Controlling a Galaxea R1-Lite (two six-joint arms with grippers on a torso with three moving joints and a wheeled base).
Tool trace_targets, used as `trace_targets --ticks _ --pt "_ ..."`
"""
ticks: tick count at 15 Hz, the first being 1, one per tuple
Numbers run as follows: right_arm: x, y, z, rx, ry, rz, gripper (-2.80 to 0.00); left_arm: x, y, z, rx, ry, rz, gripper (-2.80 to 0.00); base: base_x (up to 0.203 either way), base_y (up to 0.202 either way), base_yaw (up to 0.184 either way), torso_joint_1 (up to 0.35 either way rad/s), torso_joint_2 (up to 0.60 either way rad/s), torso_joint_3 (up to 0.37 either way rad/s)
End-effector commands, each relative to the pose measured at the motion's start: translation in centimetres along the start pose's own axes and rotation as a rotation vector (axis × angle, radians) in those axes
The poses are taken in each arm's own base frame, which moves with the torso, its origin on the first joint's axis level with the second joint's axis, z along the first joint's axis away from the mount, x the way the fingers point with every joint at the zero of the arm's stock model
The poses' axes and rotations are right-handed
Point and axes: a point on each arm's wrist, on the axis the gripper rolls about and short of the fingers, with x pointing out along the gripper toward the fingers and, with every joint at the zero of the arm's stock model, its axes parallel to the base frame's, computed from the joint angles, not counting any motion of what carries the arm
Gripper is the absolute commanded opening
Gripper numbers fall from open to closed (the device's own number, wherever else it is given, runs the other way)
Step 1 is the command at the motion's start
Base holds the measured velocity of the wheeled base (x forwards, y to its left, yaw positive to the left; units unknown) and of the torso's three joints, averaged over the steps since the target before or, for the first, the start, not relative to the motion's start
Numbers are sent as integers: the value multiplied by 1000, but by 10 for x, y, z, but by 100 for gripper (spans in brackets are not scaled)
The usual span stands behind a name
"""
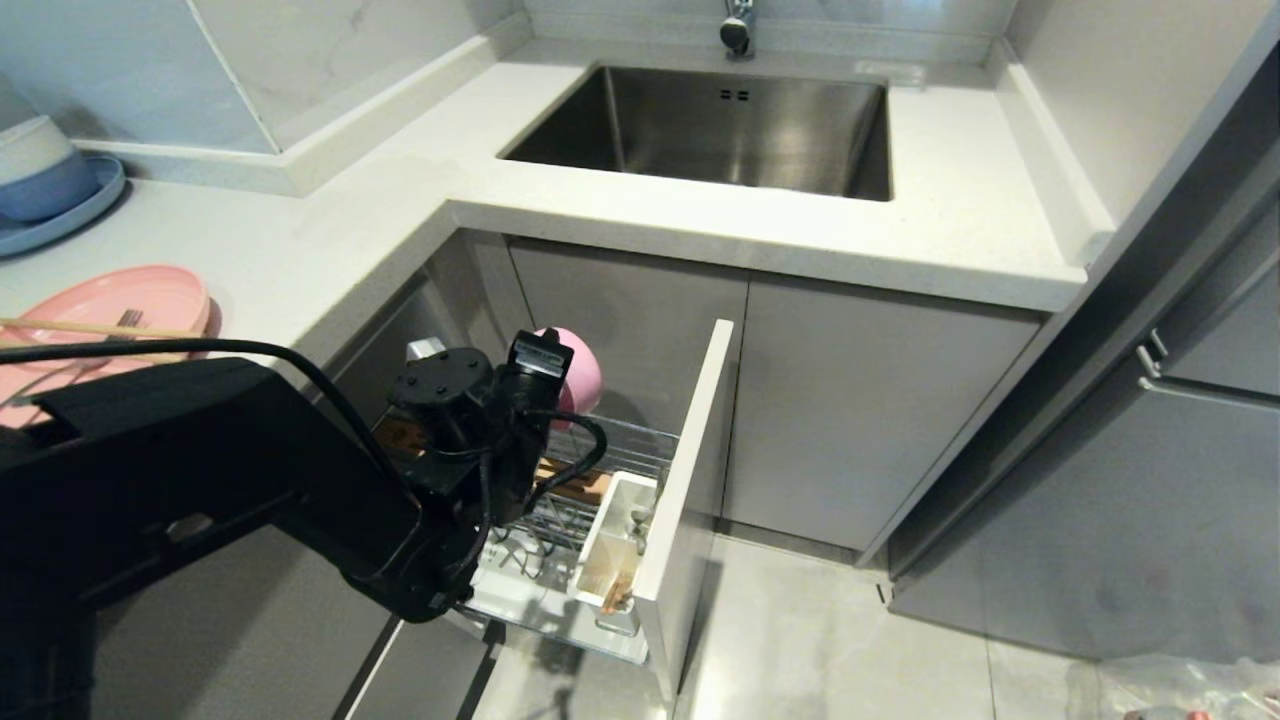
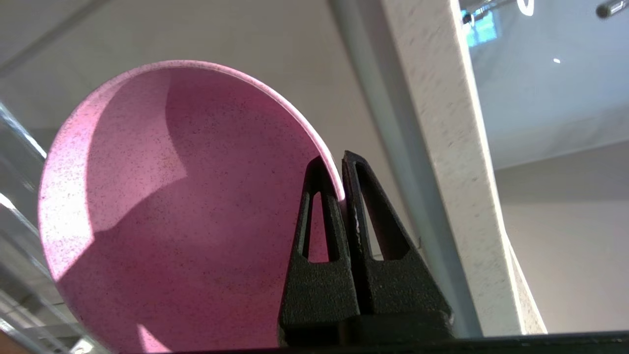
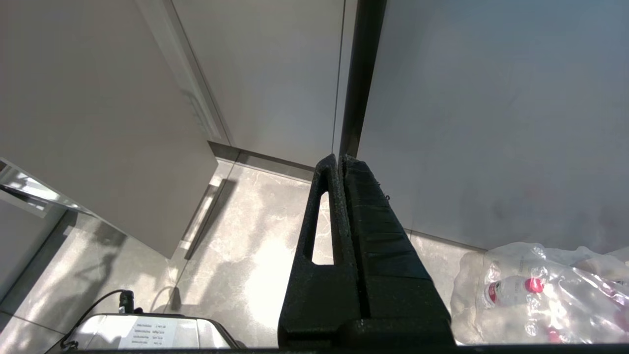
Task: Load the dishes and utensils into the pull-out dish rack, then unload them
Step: Pick up the bowl and place it in the cupboard
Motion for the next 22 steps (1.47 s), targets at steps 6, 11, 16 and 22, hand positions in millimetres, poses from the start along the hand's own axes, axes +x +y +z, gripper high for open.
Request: trace_targets --ticks 6,11,16,22 --pt "0 0 0 -1 0 1 -280 11 48 -22 -17 27 57 -280 0 0 0 0 0 0" --pt "0 0 0 0 0 1 -280 21 64 -29 -40 7 82 -280 0 0 0 0 0 0" --pt "0 0 0 -1 0 1 -280 32 69 -28 -87 -35 77 -280 0 0 0 0 0 0" --pt "0 0 0 -1 0 1 -280 35 69 -26 -165 -53 74 -280 0 0 0 0 0 0"
